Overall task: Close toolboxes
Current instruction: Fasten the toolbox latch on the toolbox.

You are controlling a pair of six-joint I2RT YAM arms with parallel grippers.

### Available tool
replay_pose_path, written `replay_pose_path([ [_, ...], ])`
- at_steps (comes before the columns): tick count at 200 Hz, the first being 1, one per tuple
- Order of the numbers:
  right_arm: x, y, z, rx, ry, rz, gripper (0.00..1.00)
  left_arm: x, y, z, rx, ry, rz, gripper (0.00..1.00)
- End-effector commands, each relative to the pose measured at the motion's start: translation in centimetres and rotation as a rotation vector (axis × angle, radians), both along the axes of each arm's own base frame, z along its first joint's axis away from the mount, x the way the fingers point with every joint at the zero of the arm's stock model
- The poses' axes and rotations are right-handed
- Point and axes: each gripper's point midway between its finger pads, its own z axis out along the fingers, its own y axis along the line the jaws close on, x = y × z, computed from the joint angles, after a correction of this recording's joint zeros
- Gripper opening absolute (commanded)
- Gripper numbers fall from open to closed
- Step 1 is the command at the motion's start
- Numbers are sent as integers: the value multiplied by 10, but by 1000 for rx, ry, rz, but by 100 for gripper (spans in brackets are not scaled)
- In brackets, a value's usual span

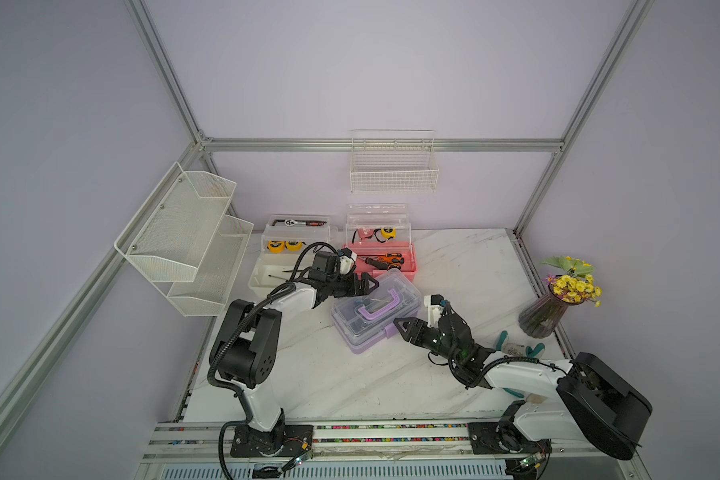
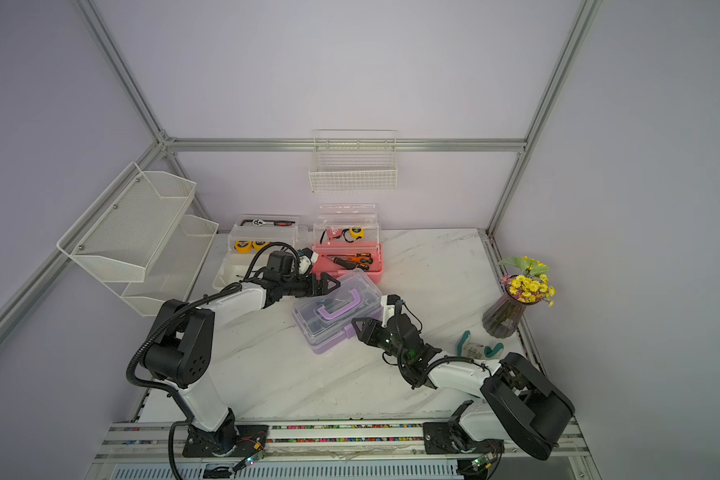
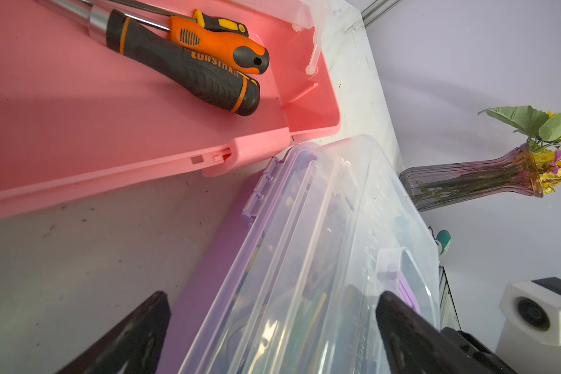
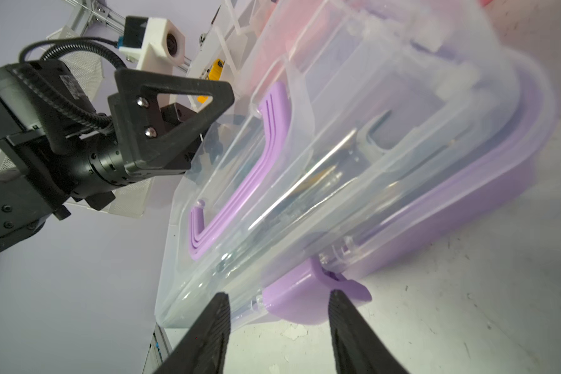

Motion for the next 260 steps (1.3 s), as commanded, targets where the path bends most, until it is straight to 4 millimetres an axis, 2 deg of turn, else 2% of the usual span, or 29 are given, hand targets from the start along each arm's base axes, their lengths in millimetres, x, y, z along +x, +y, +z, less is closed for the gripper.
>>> replay_pose_path([
  [1, -6, 11, 3, 58, -22, 55, 55, -23, 3, -13, 15, 67, -12, 98],
  [45, 0, 18, -4, 89, -26, 57, 57, -28, 3, -16, 13, 80, -20, 94],
  [78, 4, 21, -1, 110, -56, 57, 57, -32, 0, -21, 2, 103, -37, 91],
  [110, 7, 23, 6, 115, -82, 56, 57, -46, -1, -35, 0, 155, -51, 86],
  [139, 8, 23, 8, 124, -89, 52, 56, -60, -6, -48, 1, 202, -73, 76],
  [177, 11, 26, 10, 140, -106, 52, 55, -73, -13, -56, -10, 247, -106, 71],
  [214, 14, 23, 7, 125, -116, 27, 55, -87, -15, -64, -5, 292, -119, 71],
  [260, 22, 29, 15, 136, -169, 24, 55, -96, -18, -70, -6, 321, -132, 69],
])
